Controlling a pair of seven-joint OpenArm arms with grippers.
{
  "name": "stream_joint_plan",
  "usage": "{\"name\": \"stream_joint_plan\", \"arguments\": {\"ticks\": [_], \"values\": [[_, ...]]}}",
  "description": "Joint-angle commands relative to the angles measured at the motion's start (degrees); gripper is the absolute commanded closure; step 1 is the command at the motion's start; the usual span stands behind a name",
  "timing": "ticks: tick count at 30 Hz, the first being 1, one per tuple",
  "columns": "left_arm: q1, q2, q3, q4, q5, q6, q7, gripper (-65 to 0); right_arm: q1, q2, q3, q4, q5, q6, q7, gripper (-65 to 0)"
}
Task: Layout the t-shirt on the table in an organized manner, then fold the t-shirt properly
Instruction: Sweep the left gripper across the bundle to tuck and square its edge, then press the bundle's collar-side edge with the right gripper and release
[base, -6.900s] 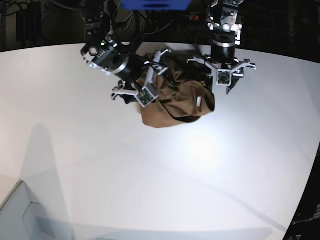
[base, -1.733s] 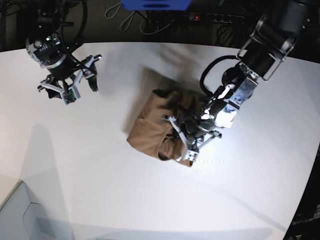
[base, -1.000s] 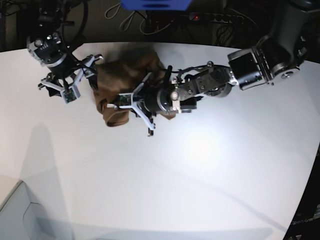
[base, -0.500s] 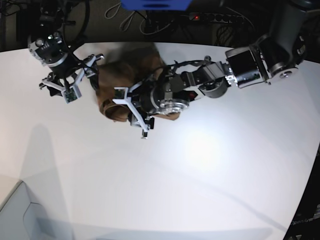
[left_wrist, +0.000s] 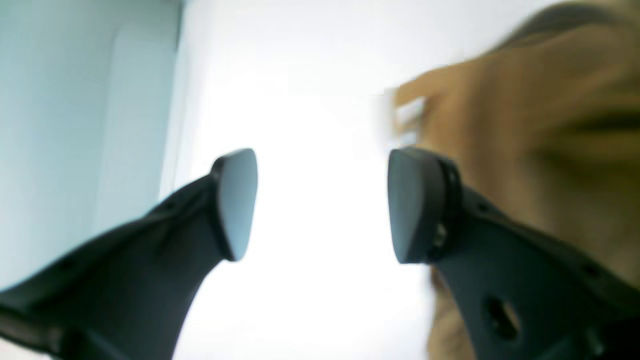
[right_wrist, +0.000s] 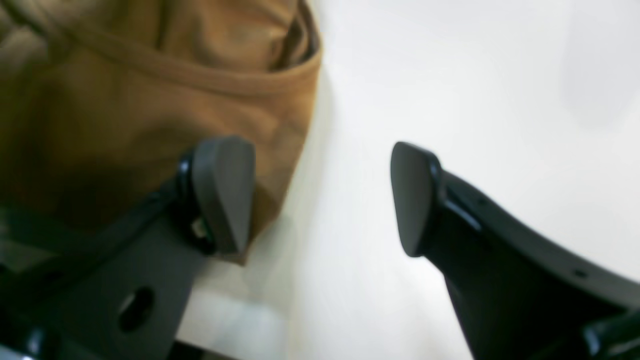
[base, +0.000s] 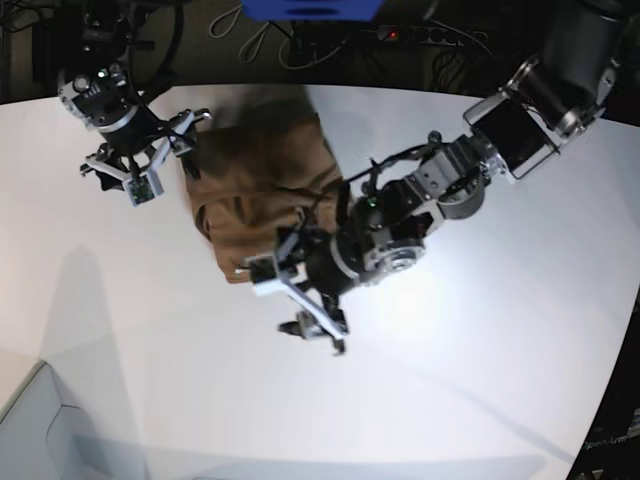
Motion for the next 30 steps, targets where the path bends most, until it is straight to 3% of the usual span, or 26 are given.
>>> {"name": "stream_joint_plan", "arguments": {"ticks": [1, 4, 7, 11, 13, 16, 18, 22, 30], "values": [[0.59, 0.16, -2.52, 1.52, 0.04, 0.06, -0.77, -39.5, 0.43, -0.16, 0.27, 1.20, 0.90, 0.19, 1.41, -43.3], [5.52, -0.19, -10.61, 4.59, -0.31, 0.06, -0.33, -39.5, 0.78, -2.09, 0.00, 1.20, 0.90, 0.19, 1.50, -43.3], [14.13, 0.51, -23.35, 6.97, -0.31, 0.06, -0.33, -39.4, 2.98, -3.85, -0.09, 1.11, 0.90, 0.19, 1.50, -43.2], [25.12, 5.44, -39.09, 8.90, -0.31, 0.06, 0.29, -37.7, 5.53, -5.34, -0.09, 0.85, 0.99, 0.19, 1.50, -41.6], [28.90, 7.81, -45.33, 9.34, -0.31, 0.06, 2.49, -30.7, 5.97, -6.22, -1.05, 0.94, 0.99, 0.19, 1.50, -36.4], [31.71, 10.10, -49.20, 9.25, -0.31, 0.06, 6.18, -15.2, 5.70, -6.30, -4.66, 0.76, 0.99, 0.19, 1.50, -24.0], [32.77, 10.45, -49.90, 9.25, -0.31, 0.06, 7.50, -9.8, 5.35, -6.30, -7.21, 0.15, 0.99, 0.19, 1.33, -16.1], [33.91, 10.27, -50.34, 10.22, -0.31, 0.06, 7.76, -8.9, 4.73, -6.30, -11.34, -3.81, 0.99, 0.19, 1.50, -9.4], [34.09, 10.01, -58.52, 14.44, -0.31, 0.06, 7.85, -8.9, 5.00, -6.30, -11.78, -16.03, 0.99, 0.19, 3.96, -9.0]]}}
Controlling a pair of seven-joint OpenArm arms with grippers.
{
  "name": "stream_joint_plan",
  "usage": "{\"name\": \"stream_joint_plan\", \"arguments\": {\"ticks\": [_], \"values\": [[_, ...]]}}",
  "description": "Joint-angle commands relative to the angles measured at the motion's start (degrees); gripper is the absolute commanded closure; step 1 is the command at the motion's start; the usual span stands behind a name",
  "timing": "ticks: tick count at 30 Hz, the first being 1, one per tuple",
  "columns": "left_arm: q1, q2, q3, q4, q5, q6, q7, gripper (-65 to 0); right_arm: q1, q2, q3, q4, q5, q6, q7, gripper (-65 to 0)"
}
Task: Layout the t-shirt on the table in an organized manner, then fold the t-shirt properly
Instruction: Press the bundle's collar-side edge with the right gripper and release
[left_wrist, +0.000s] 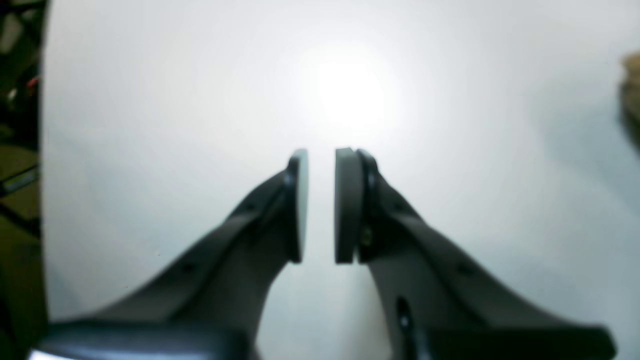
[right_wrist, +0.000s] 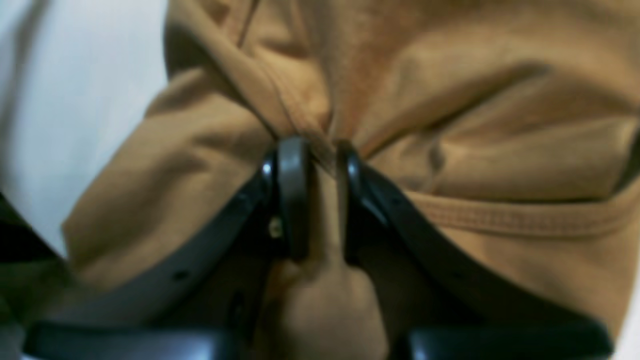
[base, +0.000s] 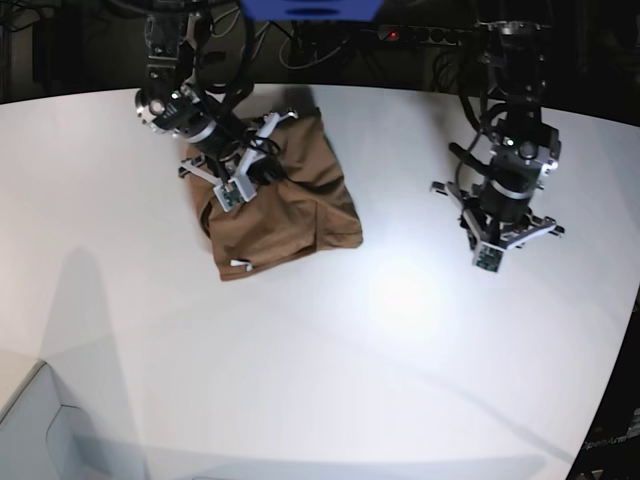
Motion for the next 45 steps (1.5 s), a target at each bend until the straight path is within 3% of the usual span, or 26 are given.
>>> {"name": "stream_joint_plan", "arguments": {"ticks": [1, 4, 10, 16, 21, 23, 27, 35, 37, 45], "values": [[-0.45, -0.26, -1.06, 1.06, -0.42, 0.17, -0.81, -8.9, 0.08, -0.31, -0.22, 0.05, 0.24, 0.23, 1.77, -9.0], [-0.45, -0.35, -5.46, 1.77, -0.33, 0.08, -0.81, -8.9, -0.62, -0.31, -0.13, 2.08, 0.24, 0.23, 5.81, -9.0], [-0.45, -0.35, -14.16, 1.68, -0.33, 0.08, -0.81, -8.9, -3.61, -0.31, -0.39, 13.94, 0.33, 0.23, 5.81, -9.0], [1.58, -0.35, -19.17, 1.77, -0.33, -0.10, 2.36, -8.9, -7.30, -0.31, -4.61, 14.30, 0.33, 0.23, 6.07, -8.9], [3.51, 0.09, -20.32, 1.77, 0.11, -7.92, 6.40, -8.5, -8.18, -0.31, -8.22, 7.00, 0.33, 0.23, 6.25, -8.8], [4.48, 0.61, -21.28, 2.12, 0.11, -9.33, 7.28, -8.5, -7.92, -0.31, -8.57, 3.75, 0.33, 0.23, 6.25, -8.8], [6.94, 3.08, -24.18, 4.40, 0.11, -10.21, 7.72, -8.5, -7.39, -0.31, -8.30, 1.99, 0.33, 0.23, 6.34, -8.7], [14.24, 5.89, -25.42, 10.91, -0.25, -10.30, 7.54, -8.5, -11.70, -0.31, -8.13, 20.01, 0.33, 0.23, 6.34, -8.7], [16.26, 6.86, -25.42, 11.88, -0.33, -10.30, 7.46, -8.5, -11.26, -0.31, -5.84, 20.10, 0.33, 0.23, 6.34, -8.6], [22.50, 10.20, -25.42, 11.70, -0.42, -10.38, 7.28, -8.5, -6.60, -0.31, 14.11, 15.18, 0.33, 0.23, 6.34, -8.5]]}}
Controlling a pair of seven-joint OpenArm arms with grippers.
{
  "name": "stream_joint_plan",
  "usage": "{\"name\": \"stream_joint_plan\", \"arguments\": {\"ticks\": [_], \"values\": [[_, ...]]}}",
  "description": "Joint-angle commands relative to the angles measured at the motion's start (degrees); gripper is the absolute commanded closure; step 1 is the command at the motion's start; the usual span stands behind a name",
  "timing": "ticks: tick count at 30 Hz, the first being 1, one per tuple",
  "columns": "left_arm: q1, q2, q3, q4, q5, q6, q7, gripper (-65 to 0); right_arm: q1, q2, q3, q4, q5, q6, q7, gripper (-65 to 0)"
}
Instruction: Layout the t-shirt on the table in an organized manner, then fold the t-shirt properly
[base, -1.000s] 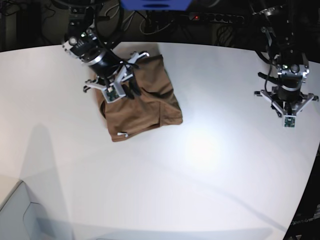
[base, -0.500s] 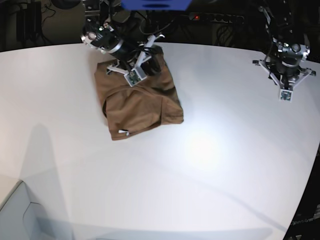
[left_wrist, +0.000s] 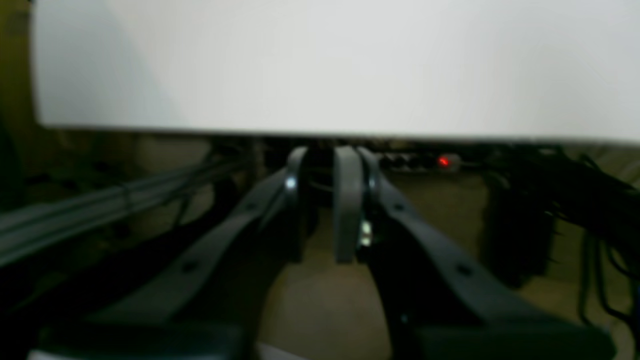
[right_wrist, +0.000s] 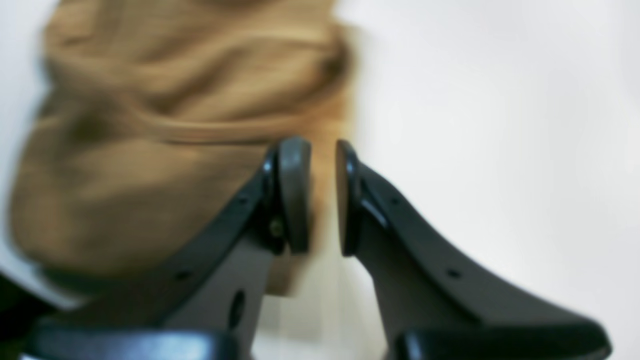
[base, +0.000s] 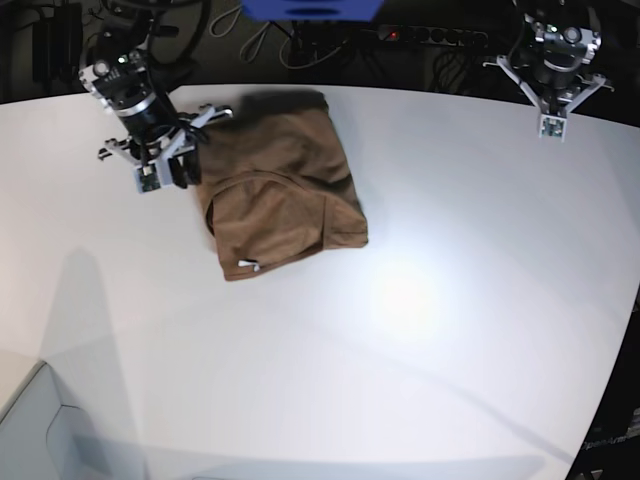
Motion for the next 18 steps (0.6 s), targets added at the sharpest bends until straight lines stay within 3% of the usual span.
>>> {"name": "stream_joint_plan", "arguments": {"ticks": [1, 5, 18], "values": [[0.32, 0.01, -0.19, 0.90, -0.25, 0.15, -1.02, -8.5, 0.61, -0.22, 1.42, 0.62, 1.14, 0.41, 1.57, -8.5], [1.02, 1.25, -0.19, 0.81, -0.25, 0.15, -1.02, -8.5, 0.79, -0.22, 4.85, -1.32, 1.14, 0.41, 1.48, -8.5], [2.16, 1.33, -0.28, 0.90, -0.25, 0.15, -1.02, -8.5, -1.06, -0.22, 3.18, -8.35, 1.14, 0.41, 1.48, -8.5]]}}
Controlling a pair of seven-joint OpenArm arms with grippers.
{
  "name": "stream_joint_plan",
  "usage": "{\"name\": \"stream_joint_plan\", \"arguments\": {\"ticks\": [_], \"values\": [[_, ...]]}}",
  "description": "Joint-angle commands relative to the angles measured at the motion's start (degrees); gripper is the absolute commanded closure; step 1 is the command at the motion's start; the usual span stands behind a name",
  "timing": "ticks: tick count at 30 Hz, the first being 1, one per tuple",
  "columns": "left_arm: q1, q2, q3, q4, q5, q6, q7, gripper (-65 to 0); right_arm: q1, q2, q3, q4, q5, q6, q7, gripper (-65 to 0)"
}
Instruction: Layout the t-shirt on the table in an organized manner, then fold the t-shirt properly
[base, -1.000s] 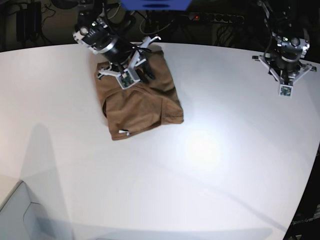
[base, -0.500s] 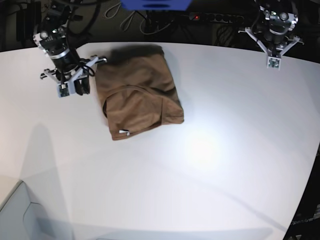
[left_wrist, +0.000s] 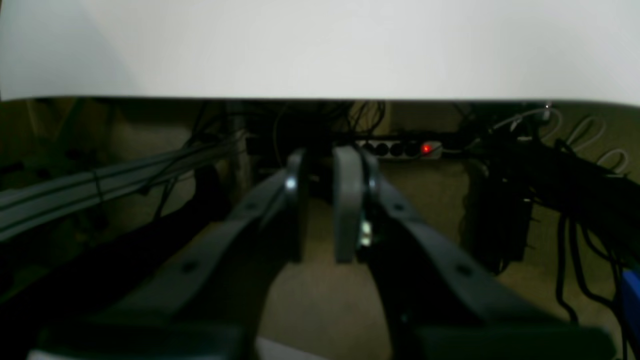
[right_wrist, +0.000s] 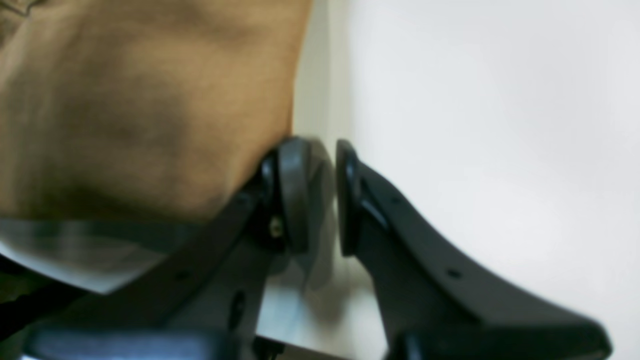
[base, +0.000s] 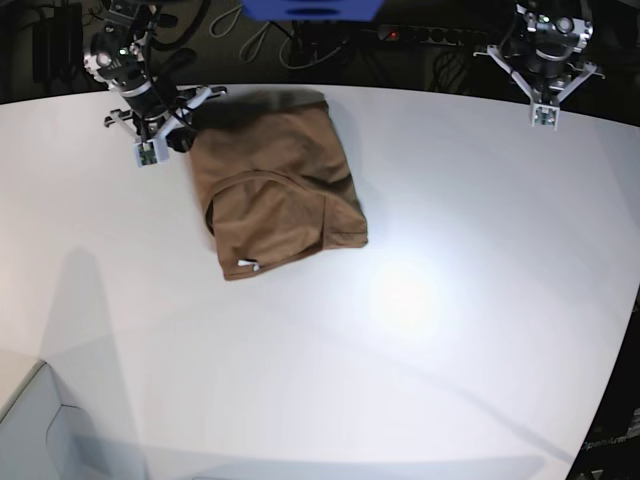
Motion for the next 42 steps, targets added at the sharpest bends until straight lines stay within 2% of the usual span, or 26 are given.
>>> {"name": "stream_joint_plan", "arguments": {"ticks": [1, 11, 22, 31, 35, 39, 42], "values": [[0.41, -0.48, -0.22, 0.99, -0.01, 0.15, -0.54, -8.5, 0.10, 0.19, 0.08, 0.98, 1.05, 0.41, 1.31, -8.5], [-0.11, -0.66, -0.22, 0.99, -0.01, 0.15, -0.54, -8.5, -2.45, 0.19, -5.28, 0.63, 0.97, 0.41, 1.22, -8.5], [0.24, -0.66, -0.13, 0.99, -0.01, 0.15, -0.54, -8.5, -3.50, 0.19, -5.64, 0.54, 0.97, 0.41, 1.05, -8.5], [0.41, -0.31, 0.14, 0.55, -0.01, 0.15, -0.54, -8.5, -6.40, 0.19, -9.77, 0.54, 0.97, 0.41, 1.22, -8.5], [0.41, -0.22, 0.22, 0.46, -0.01, 0.15, -0.54, -8.5, -6.32, 0.19, -7.92, 0.63, 0.97, 0.41, 1.22, -8.5], [1.12, -0.13, 0.40, -2.44, -0.01, 0.15, -0.46, -8.5, -5.88, 0.19, -2.21, 0.98, 0.97, 0.41, 1.22, -8.5], [1.64, -0.83, 3.04, -7.98, -0.01, 0.15, -0.63, -8.5, -6.05, 0.19, 2.72, 0.98, 0.88, 0.41, 1.22, -8.5]]}}
